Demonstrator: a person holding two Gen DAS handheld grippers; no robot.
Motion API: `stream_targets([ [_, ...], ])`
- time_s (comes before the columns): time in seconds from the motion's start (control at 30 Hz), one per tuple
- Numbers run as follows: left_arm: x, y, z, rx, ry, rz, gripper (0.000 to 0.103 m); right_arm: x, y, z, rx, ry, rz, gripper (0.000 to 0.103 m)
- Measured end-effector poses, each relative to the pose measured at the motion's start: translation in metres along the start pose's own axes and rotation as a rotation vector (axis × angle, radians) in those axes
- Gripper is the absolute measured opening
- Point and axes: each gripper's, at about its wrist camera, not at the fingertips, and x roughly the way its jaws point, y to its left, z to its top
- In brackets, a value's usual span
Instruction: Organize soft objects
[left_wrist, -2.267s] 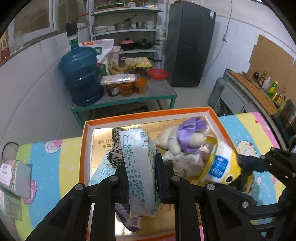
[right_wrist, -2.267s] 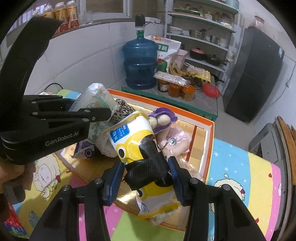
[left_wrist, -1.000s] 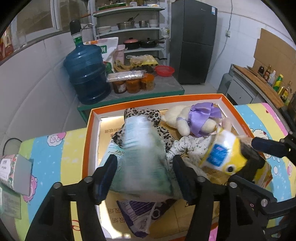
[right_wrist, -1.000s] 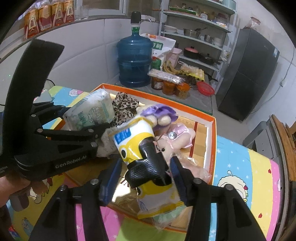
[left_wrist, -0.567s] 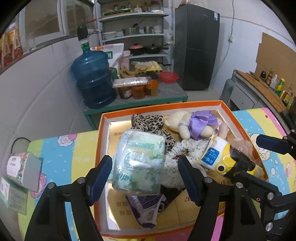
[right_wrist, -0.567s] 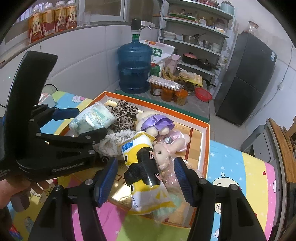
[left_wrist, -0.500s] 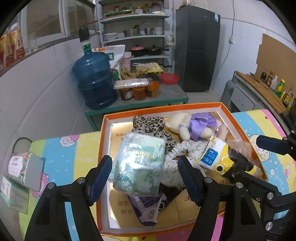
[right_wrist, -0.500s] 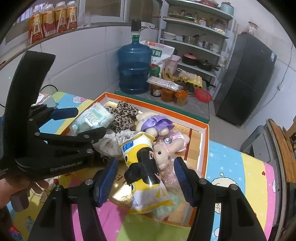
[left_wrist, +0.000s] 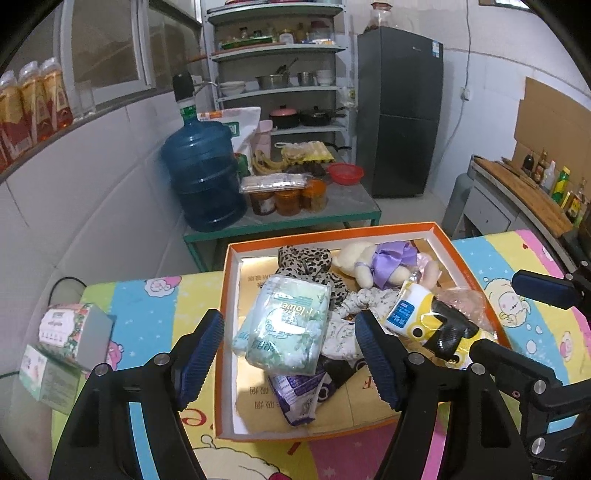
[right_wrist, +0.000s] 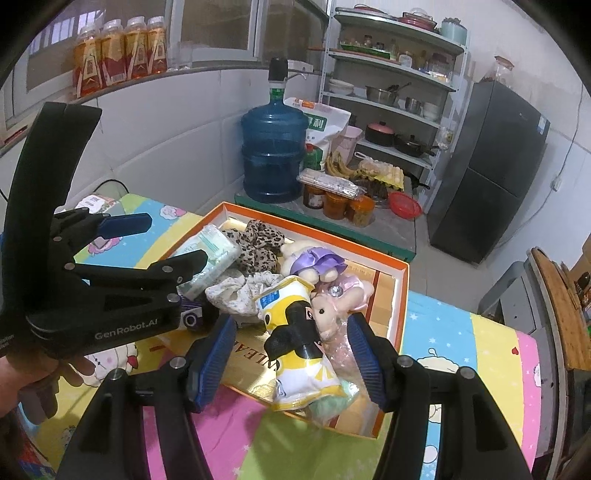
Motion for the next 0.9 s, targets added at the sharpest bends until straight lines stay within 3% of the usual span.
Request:
stream_targets([
  [0.9,-0.05,-0.027,-0.024,-0.008,-0.023,0.038,0.075,-0.047,-0.006,-0.021,-0.013,-0.05,0.02,0.062],
])
